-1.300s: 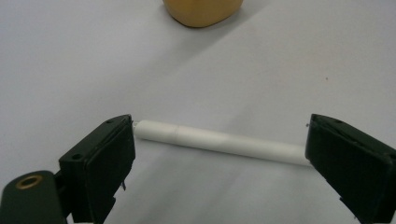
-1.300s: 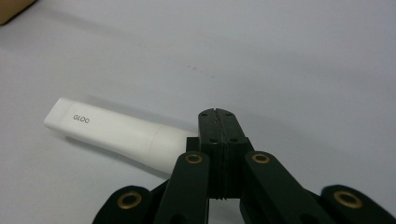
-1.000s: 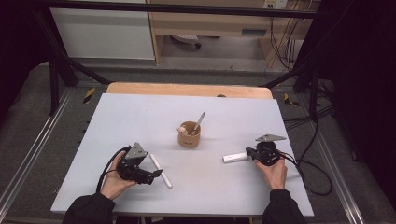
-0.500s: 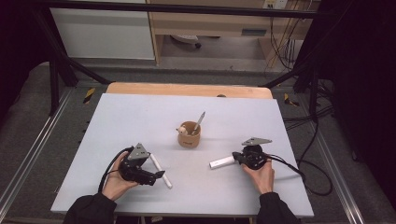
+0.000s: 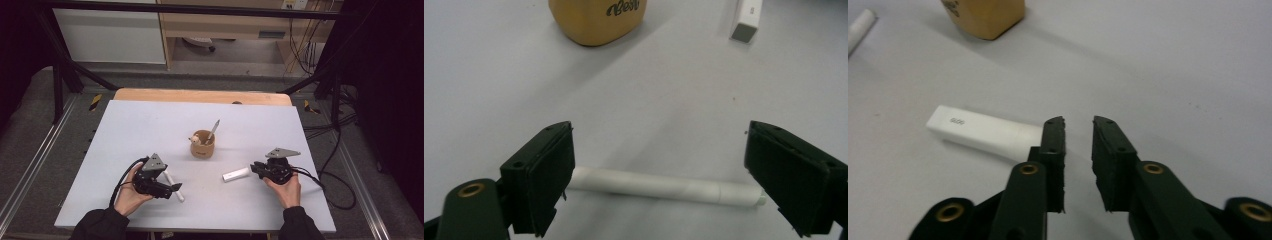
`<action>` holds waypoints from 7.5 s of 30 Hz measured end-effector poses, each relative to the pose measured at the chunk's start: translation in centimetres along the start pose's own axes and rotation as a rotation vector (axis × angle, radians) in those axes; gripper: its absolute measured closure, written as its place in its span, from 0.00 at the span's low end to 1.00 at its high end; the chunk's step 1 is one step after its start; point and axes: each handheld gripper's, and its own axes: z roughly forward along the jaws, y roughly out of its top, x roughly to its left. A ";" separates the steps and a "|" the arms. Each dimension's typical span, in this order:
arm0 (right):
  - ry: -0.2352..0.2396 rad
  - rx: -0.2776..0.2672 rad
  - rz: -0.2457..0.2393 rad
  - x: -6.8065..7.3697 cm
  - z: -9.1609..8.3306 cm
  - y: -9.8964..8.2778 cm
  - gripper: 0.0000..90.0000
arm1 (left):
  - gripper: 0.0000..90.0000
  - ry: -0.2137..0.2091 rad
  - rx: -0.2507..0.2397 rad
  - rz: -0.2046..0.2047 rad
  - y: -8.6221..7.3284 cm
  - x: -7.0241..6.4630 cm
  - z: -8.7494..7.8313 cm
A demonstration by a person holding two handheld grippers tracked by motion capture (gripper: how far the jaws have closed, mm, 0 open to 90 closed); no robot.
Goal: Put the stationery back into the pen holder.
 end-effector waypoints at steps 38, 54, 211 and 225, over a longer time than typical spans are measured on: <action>0.103 0.089 -0.078 0.6 -1.6 -2.6 0.01 | 0.50 -0.110 0.176 0.116 9.6 -7.0 12.0; 0.109 0.104 -0.076 0.6 -1.5 -2.6 0.01 | 0.69 -0.106 0.253 0.194 10.9 -8.2 14.5; 0.102 0.100 -0.093 0.5 -1.6 -2.6 0.01 | 0.77 0.094 -0.170 -0.023 14.6 0.0 2.2; 0.100 0.105 -0.097 0.5 -1.5 -2.7 0.01 | 0.77 0.117 -0.138 -0.062 14.5 2.3 5.1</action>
